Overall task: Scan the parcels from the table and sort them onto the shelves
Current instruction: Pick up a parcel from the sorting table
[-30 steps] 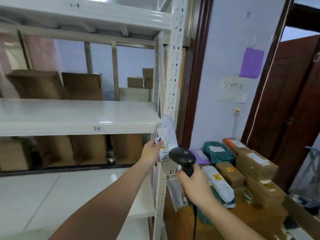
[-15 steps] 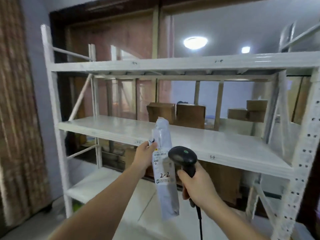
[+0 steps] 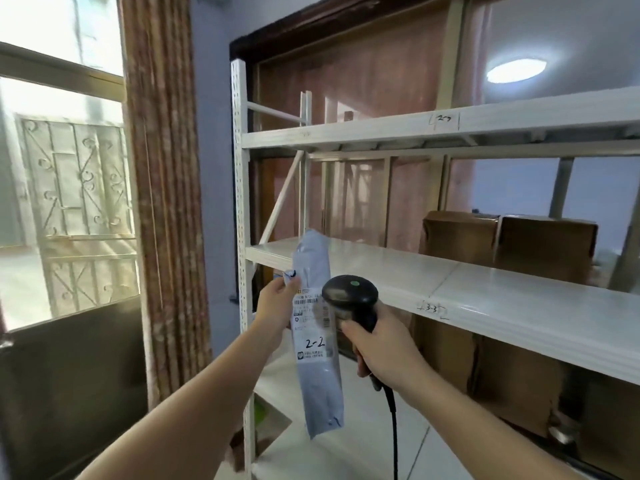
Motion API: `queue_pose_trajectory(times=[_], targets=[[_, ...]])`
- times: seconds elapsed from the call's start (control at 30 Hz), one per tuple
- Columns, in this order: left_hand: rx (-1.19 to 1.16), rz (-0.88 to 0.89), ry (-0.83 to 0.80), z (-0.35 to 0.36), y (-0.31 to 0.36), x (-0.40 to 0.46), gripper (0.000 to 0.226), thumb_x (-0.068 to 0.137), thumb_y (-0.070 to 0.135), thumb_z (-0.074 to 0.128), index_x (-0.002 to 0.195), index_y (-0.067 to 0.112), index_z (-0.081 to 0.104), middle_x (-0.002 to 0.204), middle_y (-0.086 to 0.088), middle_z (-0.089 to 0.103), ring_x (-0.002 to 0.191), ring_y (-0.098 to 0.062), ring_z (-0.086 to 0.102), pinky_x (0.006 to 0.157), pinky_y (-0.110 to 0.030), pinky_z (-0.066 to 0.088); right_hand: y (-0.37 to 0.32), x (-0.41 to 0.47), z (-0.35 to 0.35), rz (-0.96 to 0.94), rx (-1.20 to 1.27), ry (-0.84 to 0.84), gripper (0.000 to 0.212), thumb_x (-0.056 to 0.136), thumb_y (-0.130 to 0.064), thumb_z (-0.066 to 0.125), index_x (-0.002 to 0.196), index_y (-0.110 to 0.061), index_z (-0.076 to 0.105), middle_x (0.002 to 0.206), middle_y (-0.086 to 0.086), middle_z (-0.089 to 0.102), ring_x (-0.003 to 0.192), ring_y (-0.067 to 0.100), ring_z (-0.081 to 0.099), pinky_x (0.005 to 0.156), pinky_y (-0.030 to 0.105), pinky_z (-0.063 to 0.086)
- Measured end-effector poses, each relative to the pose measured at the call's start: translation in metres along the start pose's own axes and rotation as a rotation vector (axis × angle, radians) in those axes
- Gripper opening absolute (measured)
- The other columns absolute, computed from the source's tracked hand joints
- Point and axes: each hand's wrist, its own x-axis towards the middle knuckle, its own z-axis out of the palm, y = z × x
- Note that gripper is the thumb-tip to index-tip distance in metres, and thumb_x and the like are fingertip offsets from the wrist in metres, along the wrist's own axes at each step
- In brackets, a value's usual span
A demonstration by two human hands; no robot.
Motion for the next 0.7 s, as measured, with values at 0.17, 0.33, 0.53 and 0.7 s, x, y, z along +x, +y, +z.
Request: queue_pose_trajectory(times=[0.17,0.33,0.53,0.7], targets=[[0.039,0.018,0.047,-0.043,-0.008,0.072,0.032,0.108,0.036,0.056,0.105,0.007,0.07,0.081,-0.008,0.077,0.065,-0.019,0.07,0.058,-0.033,0.056,-0.001,0.078,0.058,-0.026,0.008,-0.031,0.021,0.098,-0.022,0.057,0.118,-0.02,0.053,0.07,0.006,0.061,0.049,0.023,0.058,0.045,0.026,0.05],[0.044,0.028,0.054,-0.075,-0.01,0.165,0.031,0.106,0.036,0.06,0.102,0.008,0.07,0.089,-0.017,0.078,0.072,-0.021,0.073,0.071,-0.045,0.066,0.005,0.161,0.109,-0.02,0.035,-0.077,0.015,0.099,-0.026,0.056,0.113,-0.024,0.054,0.068,0.0,0.061,0.051,0.019,0.06,0.053,0.03,0.053],[0.058,0.044,-0.012,-0.09,0.005,0.276,0.029,0.107,0.037,0.059,0.106,0.01,0.069,0.092,-0.011,0.08,0.079,-0.024,0.08,0.076,-0.042,0.064,0.02,0.243,0.154,0.013,0.043,-0.035,0.006,0.097,-0.027,0.059,0.099,-0.029,0.055,0.062,-0.004,0.059,0.047,0.014,0.057,0.058,0.032,0.053],[0.057,0.064,-0.069,-0.083,-0.005,0.367,0.027,0.106,0.037,0.058,0.104,0.013,0.07,0.098,-0.017,0.078,0.086,-0.029,0.077,0.08,-0.044,0.061,0.034,0.3,0.17,0.061,0.03,0.046,0.004,0.097,-0.027,0.06,0.097,-0.027,0.055,0.058,0.003,0.058,0.044,0.022,0.056,0.053,0.036,0.05]])
